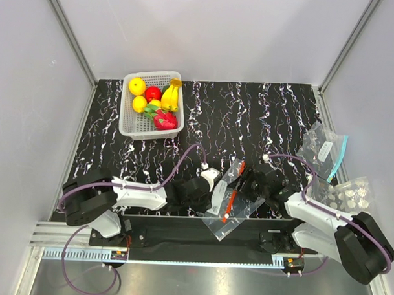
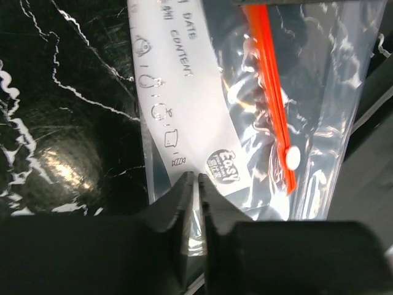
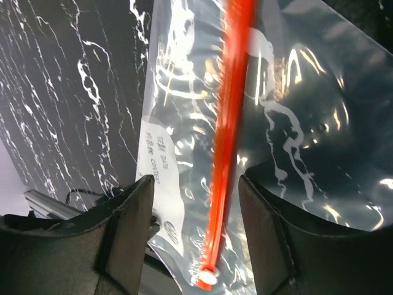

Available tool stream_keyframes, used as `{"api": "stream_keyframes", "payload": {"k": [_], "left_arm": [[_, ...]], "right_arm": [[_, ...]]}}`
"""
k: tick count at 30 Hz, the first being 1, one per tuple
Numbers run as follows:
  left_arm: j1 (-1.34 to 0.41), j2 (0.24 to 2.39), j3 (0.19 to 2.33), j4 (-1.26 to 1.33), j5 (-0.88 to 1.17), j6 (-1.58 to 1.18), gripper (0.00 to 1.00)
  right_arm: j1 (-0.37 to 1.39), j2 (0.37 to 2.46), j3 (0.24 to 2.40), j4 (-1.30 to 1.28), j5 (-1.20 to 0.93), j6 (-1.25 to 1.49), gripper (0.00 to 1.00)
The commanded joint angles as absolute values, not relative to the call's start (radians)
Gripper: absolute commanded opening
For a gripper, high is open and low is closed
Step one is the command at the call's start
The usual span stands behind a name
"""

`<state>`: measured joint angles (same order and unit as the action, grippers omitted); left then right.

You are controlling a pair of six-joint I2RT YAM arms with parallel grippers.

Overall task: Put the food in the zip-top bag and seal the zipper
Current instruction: Pick up the zipper food storage bag at the center of the board.

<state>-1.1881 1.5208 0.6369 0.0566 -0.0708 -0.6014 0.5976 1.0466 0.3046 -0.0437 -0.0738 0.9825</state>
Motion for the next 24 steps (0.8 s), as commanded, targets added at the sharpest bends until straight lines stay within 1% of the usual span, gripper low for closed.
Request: {"api": "stream_keyframes", "payload": {"k": [1, 2, 4, 7, 11, 14, 15, 18, 19, 21, 22, 24], "left_arm": [[-1.172, 1.558, 0.629, 0.113, -0.005, -0.623, 0.08], [-1.172, 1.563, 0.623, 0.118, -0.005, -0.626, 0.05], [-1.17, 1.568, 0.617, 0.127, -0.005, -0.627, 0.02], [-1.17, 1.578, 0.614, 0.13, 0.024, -0.626, 0.0], [-1.17, 1.595, 0.617, 0.137, 0.04, -0.618, 0.0], [-1.17, 1.6, 0.624, 0.133, 0.043, -0.611, 0.0], [-1.17, 1.598, 0.623, 0.133, 0.043, -0.607, 0.0], [-1.17, 1.598, 0.63, 0.126, 0.043, -0.601, 0.0], [-1.17, 1.6, 0.634, 0.124, 0.041, -0.6, 0.0], [-1.17, 1.6, 0.638, 0.118, 0.038, -0.598, 0.0], [-1.17, 1.6, 0.638, 0.117, 0.037, -0.598, 0.0], [-1.17, 1.598, 0.638, 0.114, 0.038, -0.598, 0.0]], "right_arm": [[0.606, 1.083, 0.288, 0.073, -0.084, 0.999, 0.62], [0.606, 1.085, 0.285, 0.083, -0.084, 0.999, 0.61], [0.606, 1.083, 0.279, 0.119, -0.089, 1.0, 0.57], [0.607, 1.065, 0.284, 0.141, -0.091, 0.997, 0.54], [0.607, 1.048, 0.316, 0.127, -0.092, 0.98, 0.53], [0.606, 1.04, 0.327, 0.123, -0.097, 0.977, 0.49], [0.606, 1.037, 0.327, 0.123, -0.1, 0.976, 0.44], [0.606, 1.04, 0.324, 0.136, -0.118, 0.971, 0.36], [0.606, 1.04, 0.322, 0.141, -0.121, 0.971, 0.32], [0.606, 1.032, 0.318, 0.149, -0.13, 0.973, 0.29], [0.606, 1.028, 0.314, 0.149, -0.132, 0.973, 0.25], [0.606, 1.017, 0.31, 0.15, -0.14, 0.973, 0.21]]}}
